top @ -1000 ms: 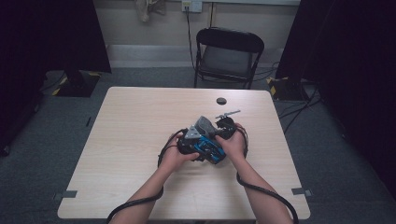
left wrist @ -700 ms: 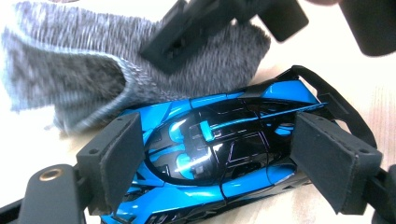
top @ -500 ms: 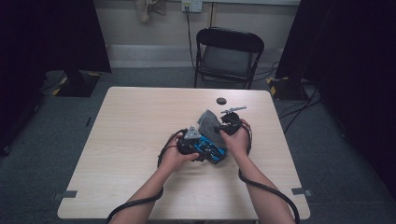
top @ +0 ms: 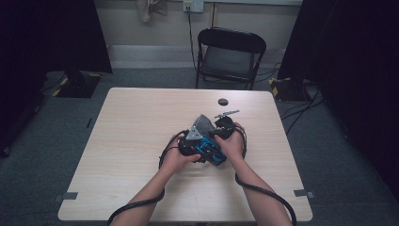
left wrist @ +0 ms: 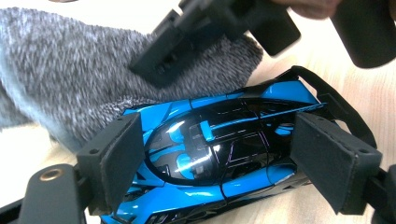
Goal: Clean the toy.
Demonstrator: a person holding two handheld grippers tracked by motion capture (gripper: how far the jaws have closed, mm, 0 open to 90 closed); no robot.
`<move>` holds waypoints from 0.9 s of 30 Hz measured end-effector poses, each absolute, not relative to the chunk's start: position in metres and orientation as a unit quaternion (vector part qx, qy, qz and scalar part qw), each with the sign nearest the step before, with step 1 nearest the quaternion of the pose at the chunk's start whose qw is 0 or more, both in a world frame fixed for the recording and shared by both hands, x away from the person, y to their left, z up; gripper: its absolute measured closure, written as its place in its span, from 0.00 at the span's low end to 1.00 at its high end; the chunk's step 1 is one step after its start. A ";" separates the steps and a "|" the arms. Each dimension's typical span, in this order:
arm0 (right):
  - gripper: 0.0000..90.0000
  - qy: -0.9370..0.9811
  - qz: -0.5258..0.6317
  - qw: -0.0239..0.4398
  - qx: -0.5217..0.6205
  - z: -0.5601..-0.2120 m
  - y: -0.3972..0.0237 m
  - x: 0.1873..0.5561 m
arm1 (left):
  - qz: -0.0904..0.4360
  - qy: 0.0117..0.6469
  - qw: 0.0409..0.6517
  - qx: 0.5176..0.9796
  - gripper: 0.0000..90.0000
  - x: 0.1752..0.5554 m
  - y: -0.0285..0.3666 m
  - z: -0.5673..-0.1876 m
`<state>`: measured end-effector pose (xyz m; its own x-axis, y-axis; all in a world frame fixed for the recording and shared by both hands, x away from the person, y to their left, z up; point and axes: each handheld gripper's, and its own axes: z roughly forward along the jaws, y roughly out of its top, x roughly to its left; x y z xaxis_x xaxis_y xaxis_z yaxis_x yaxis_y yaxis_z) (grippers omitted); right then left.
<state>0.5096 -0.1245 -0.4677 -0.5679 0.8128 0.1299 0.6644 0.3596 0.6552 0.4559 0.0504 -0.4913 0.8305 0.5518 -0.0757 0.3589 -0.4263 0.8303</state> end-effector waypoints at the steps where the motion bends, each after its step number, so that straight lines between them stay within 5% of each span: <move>1: 0.89 0.819 0.341 0.109 0.448 -0.468 -0.125 0.508 | 0.104 0.271 0.462 0.838 0.19 0.456 0.050 -0.491; 27: 0.89 0.822 0.348 0.077 0.445 -0.460 -0.175 0.476 | 0.103 0.270 0.456 0.842 0.19 0.456 0.048 -0.490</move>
